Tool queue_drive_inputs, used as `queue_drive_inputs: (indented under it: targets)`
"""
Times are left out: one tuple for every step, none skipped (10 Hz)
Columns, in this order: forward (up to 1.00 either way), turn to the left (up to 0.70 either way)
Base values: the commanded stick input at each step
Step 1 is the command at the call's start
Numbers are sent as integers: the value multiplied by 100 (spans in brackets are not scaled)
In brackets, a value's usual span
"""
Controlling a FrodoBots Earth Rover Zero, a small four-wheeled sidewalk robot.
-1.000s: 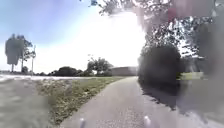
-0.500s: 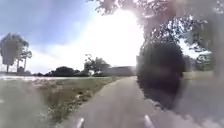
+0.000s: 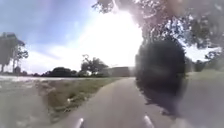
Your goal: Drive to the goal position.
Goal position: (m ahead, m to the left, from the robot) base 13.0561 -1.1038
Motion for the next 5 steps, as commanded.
queue_drive_inputs:
  targets:
    - [70,0]
    - [70,0]
    - [70,0]
    - [70,0]
    - [70,-2]
